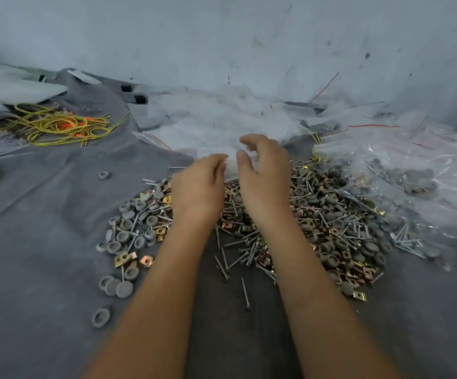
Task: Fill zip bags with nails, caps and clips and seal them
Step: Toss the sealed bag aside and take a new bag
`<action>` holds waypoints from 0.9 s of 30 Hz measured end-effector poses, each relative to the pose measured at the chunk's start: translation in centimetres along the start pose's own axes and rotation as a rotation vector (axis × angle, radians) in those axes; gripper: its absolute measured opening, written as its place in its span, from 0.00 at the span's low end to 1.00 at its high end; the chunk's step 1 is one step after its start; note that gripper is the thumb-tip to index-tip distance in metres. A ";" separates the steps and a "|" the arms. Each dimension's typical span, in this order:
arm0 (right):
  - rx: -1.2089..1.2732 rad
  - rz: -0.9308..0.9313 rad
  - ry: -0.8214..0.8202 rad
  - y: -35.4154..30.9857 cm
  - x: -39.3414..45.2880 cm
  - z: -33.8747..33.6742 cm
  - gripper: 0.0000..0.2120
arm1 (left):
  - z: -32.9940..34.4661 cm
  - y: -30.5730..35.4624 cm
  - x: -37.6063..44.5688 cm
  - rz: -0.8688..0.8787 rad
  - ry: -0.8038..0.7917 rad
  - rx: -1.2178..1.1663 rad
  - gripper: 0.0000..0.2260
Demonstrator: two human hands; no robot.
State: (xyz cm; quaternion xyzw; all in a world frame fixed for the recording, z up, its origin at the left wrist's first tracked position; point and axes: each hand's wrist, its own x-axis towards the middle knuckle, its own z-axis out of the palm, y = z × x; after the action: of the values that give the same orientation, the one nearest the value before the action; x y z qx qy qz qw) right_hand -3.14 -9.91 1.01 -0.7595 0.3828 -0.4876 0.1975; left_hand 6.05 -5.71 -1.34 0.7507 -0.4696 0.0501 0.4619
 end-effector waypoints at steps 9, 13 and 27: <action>0.294 0.095 -0.161 -0.4 -2.5 1.5 0.11 | -0.2 -0.1 -0.9 -0.178 0.080 -0.448 0.11; 0.419 0.189 -0.130 1.1 -2.2 1.2 0.05 | 0.8 0.4 -1.5 -0.189 0.053 -0.558 0.08; 0.061 -0.218 -0.064 0.5 -2.0 0.3 0.14 | -0.5 -1.3 -0.1 0.006 0.627 -0.332 0.06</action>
State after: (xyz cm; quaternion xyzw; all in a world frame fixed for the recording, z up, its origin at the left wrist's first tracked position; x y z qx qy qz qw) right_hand -3.56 -8.68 -0.67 -0.8053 0.2765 -0.4931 0.1784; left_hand 7.16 -5.13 -1.95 0.6119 -0.3090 0.2027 0.6993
